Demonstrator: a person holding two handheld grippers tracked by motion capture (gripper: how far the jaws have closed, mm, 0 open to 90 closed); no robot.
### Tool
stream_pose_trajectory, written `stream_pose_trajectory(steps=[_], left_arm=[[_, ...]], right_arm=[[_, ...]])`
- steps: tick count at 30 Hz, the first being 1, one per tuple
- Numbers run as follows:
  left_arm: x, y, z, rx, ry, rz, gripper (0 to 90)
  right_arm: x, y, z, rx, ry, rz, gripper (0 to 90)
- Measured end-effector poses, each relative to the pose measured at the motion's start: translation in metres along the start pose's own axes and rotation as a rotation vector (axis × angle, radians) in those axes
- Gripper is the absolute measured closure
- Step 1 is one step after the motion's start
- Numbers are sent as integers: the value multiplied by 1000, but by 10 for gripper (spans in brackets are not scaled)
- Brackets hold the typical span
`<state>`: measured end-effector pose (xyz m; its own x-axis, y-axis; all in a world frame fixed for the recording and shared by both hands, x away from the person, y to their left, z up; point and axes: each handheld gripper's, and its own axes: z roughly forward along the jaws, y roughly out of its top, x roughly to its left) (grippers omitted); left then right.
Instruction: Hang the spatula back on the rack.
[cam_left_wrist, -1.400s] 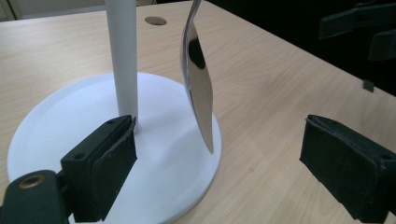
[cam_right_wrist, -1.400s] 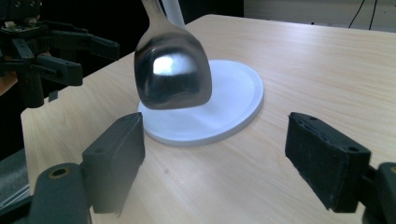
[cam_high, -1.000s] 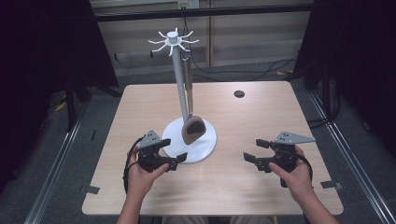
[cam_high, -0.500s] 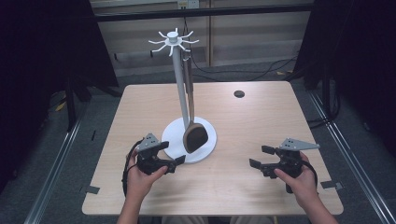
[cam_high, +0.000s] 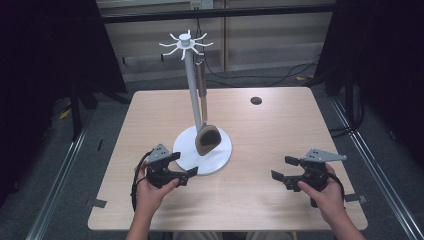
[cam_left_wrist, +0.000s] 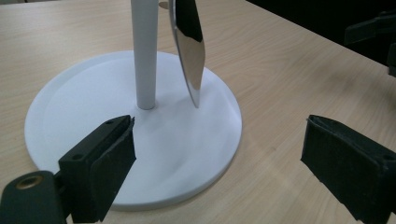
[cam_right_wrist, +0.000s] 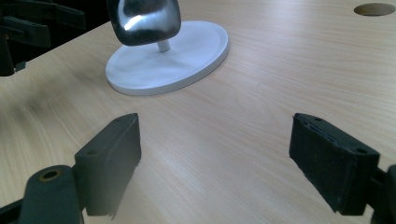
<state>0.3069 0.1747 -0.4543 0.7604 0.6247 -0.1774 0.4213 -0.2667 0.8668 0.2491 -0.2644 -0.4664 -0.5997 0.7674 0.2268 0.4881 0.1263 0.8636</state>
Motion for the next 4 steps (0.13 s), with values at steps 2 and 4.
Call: stream_pose_trajectory(steps=[2, 4], left_arm=[[0, 0, 0, -8, 2, 5, 95], [0, 1, 0, -10, 3, 8, 93]], right_arm=[[0, 1, -1, -6, 1, -5, 164], [0, 1, -1, -3, -1, -9, 164]])
